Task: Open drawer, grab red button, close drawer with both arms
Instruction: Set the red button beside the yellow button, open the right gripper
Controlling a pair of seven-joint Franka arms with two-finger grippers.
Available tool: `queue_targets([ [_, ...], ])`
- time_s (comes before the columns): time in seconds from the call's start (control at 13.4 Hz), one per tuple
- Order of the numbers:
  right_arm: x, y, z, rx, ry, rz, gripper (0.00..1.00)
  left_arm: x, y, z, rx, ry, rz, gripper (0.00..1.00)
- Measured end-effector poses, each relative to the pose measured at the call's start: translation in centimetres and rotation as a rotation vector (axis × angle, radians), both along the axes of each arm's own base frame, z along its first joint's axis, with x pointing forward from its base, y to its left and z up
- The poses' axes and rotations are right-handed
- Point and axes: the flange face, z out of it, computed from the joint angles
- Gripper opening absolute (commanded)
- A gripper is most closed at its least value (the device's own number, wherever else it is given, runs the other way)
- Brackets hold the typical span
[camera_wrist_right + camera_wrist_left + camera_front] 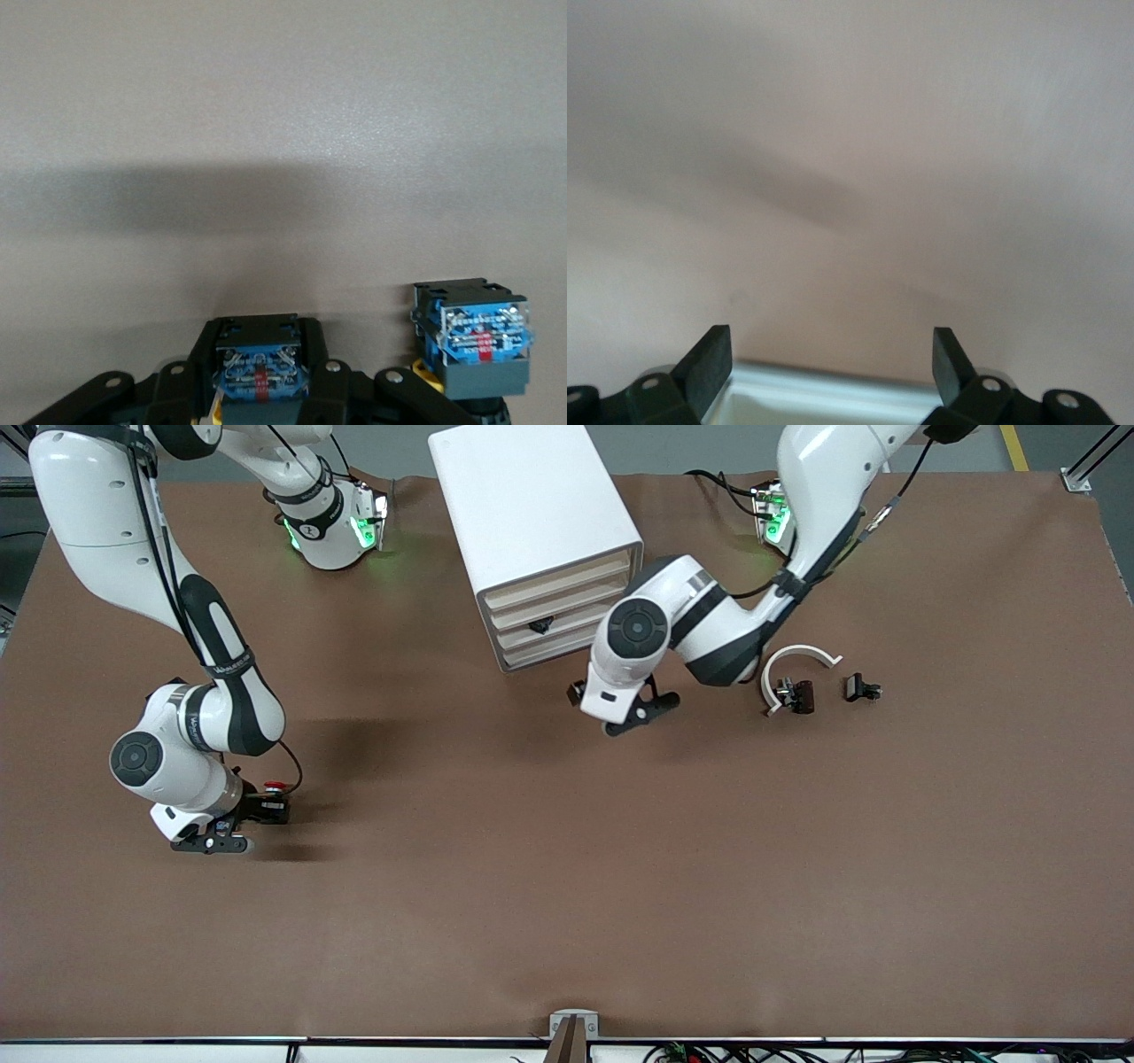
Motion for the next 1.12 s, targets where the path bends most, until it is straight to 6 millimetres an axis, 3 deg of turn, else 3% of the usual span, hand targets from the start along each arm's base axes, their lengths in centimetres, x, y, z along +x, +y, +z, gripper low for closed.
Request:
queue_targets([
  [0.3,1.1,0.0,1.2,-0.002,-0.029,0.028,1.0,5.5,6.1,5.1,0.038,-0.126,0.03,1.0],
  [0.52,2.8,0.0,3.8,0.002,-0.006,0.05,1.0,9.9,13.0,8.5,0.032,-0.184,0.022,1.0],
  [0.82,4.6,0.3,11.4,0.016,0.033,0.055,1.0,14.0,20.9,12.4,0.037,-0.221,-0.004,1.0],
  [1.12,4.2,0.7,21.3,0.032,0.087,0.061,1.0,15.4,25.3,17.6,0.057,-0.249,-0.068,1.0],
])
